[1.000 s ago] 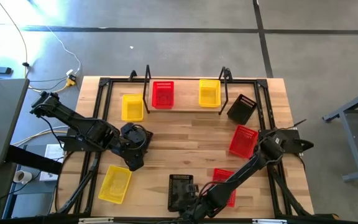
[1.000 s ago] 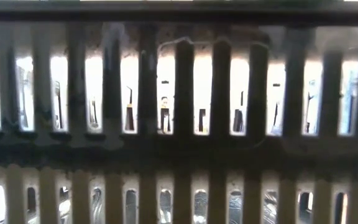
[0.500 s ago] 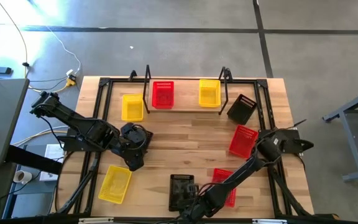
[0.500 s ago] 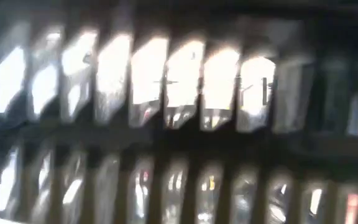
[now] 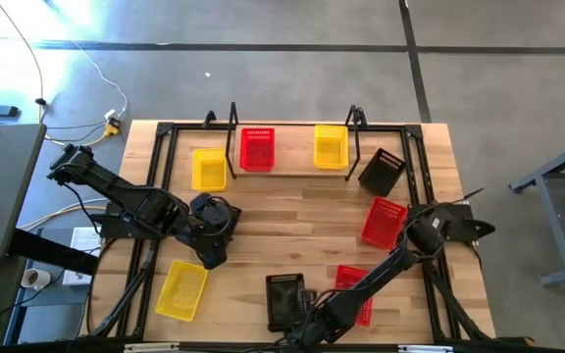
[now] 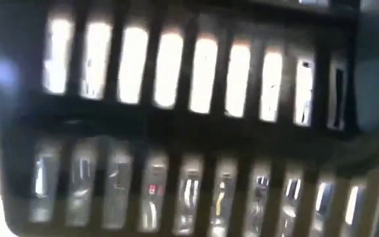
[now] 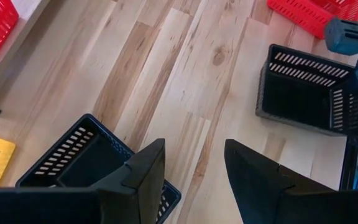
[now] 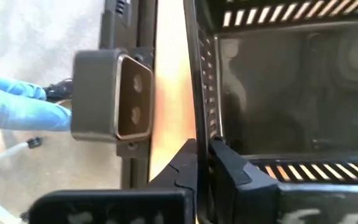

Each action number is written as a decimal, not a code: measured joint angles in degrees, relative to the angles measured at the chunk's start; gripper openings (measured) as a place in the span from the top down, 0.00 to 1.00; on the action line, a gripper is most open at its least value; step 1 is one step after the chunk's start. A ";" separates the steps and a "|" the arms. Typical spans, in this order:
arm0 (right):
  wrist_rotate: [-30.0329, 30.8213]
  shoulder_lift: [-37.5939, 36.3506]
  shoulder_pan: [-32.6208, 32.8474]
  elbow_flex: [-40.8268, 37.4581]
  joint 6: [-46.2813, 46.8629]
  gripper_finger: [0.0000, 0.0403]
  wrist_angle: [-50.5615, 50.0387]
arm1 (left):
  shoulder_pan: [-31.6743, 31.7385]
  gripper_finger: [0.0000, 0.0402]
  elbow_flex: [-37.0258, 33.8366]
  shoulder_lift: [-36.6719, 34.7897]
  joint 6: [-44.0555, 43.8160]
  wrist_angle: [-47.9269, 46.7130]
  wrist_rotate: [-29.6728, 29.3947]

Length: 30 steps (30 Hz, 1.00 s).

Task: Stack baskets on shelf by color
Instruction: Put the bottom black bin on the shelf

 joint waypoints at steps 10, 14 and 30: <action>6.01 -5.41 -0.99 -0.02 -3.64 1.00 -8.15 | 0.00 0.61 0.00 0.00 0.00 0.04 0.00; 8.39 -7.88 -2.11 -0.02 -6.42 1.00 -12.74 | 0.01 0.61 0.00 0.00 0.00 0.07 0.00; 24.81 -17.81 -12.09 -0.02 -20.78 1.00 -26.16 | 0.00 0.61 0.00 0.00 0.00 0.09 -0.21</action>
